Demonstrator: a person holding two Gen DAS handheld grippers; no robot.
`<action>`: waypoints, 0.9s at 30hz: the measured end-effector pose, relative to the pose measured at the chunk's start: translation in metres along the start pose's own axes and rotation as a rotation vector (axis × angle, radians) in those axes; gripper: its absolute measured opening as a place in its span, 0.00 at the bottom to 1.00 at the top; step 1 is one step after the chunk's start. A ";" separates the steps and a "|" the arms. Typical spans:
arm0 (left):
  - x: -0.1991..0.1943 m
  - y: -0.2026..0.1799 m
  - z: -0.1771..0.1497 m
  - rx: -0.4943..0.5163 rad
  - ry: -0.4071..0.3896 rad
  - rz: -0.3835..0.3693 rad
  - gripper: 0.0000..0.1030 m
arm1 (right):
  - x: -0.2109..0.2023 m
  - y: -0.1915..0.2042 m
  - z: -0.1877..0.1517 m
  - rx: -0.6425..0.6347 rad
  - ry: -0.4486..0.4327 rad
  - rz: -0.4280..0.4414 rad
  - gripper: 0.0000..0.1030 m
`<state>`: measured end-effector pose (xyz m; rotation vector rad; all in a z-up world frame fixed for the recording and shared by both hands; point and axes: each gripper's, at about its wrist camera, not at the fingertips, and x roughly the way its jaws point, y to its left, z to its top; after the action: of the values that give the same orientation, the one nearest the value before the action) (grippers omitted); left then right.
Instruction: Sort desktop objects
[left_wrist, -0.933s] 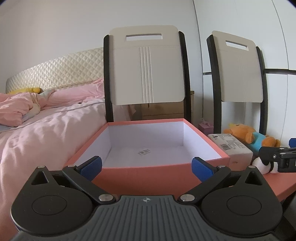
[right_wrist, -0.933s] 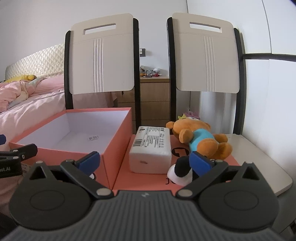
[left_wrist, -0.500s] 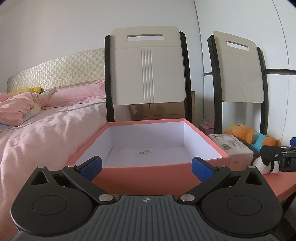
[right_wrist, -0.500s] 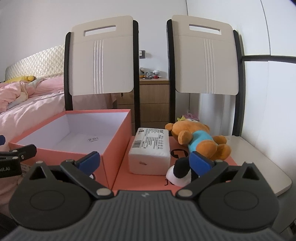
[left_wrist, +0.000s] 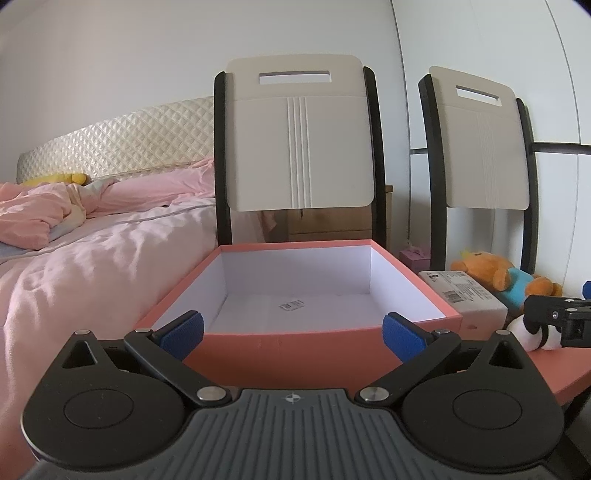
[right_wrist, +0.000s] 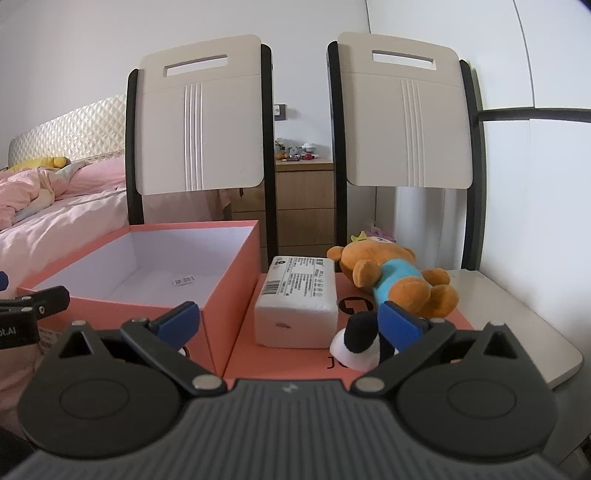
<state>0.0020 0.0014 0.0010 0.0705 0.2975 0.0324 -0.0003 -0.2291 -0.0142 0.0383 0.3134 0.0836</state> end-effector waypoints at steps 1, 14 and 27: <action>0.000 0.000 0.000 0.002 0.002 0.001 1.00 | 0.000 0.000 0.000 -0.001 -0.001 0.000 1.00; 0.000 0.000 -0.001 0.007 -0.002 -0.009 1.00 | -0.001 0.000 -0.001 -0.003 -0.006 -0.006 1.00; -0.002 -0.003 -0.002 0.008 -0.014 0.000 1.00 | -0.001 -0.002 -0.002 0.002 -0.011 -0.004 1.00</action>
<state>0.0002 -0.0012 -0.0002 0.0786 0.2840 0.0305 -0.0020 -0.2316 -0.0156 0.0405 0.3025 0.0788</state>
